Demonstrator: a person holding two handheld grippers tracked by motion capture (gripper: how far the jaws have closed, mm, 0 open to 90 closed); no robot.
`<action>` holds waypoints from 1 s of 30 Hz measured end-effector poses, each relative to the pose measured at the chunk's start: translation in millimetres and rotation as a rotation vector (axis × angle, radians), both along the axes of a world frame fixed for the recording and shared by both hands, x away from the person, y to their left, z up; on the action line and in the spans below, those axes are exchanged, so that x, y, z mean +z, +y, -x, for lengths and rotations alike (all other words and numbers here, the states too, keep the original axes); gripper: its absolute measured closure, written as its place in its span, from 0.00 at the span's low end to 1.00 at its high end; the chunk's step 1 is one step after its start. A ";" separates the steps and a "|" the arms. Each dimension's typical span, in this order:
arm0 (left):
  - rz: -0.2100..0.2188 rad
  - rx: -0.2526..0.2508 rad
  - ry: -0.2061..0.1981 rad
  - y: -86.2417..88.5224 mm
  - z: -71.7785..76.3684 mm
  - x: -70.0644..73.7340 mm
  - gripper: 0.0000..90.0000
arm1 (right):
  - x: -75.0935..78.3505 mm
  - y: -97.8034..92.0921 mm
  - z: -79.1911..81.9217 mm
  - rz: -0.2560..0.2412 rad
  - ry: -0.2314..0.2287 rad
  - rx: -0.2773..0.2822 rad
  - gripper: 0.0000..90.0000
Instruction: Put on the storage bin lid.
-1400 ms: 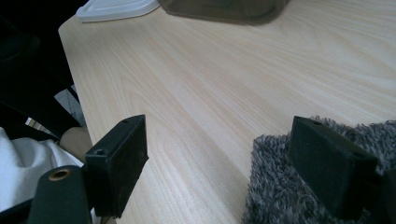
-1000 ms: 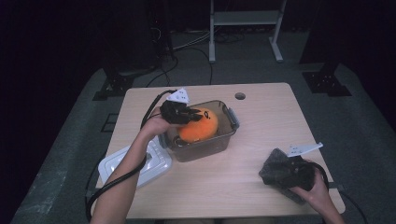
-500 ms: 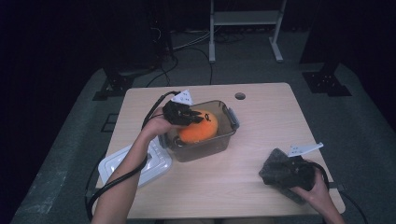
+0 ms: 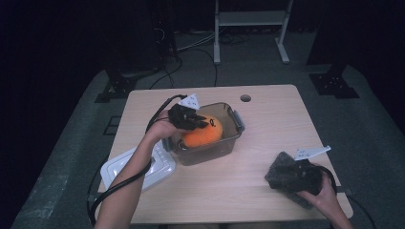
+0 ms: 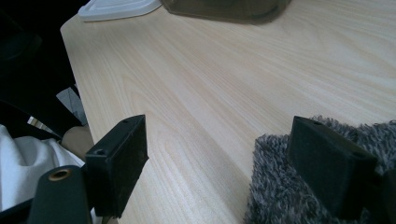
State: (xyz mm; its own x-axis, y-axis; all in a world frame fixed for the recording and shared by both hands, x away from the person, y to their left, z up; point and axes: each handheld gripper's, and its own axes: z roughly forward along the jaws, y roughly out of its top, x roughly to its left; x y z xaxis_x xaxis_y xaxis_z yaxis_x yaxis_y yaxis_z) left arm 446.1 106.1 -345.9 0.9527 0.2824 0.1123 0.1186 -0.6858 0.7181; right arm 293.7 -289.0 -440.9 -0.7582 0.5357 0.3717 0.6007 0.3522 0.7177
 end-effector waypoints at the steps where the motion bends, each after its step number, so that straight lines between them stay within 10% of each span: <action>1: 0.001 0.007 0.001 -0.6 -0.1 -0.5 0.85 | 0.0 0.0 0.0 0.000 0.001 0.000 0.21; 21: -0.073 -0.016 0.022 -5.6 -0.4 -7.1 0.79 | -0.2 0.0 -0.3 -0.006 0.004 0.005 0.22; 27: -0.067 -0.016 0.035 -4.0 -0.4 -6.2 0.78 | -0.6 0.6 -0.2 -0.004 0.008 0.004 0.22; 30: 0.013 -0.012 0.041 0.1 -0.5 0.7 0.79 | -0.5 0.6 -0.3 -0.005 0.006 0.004 0.22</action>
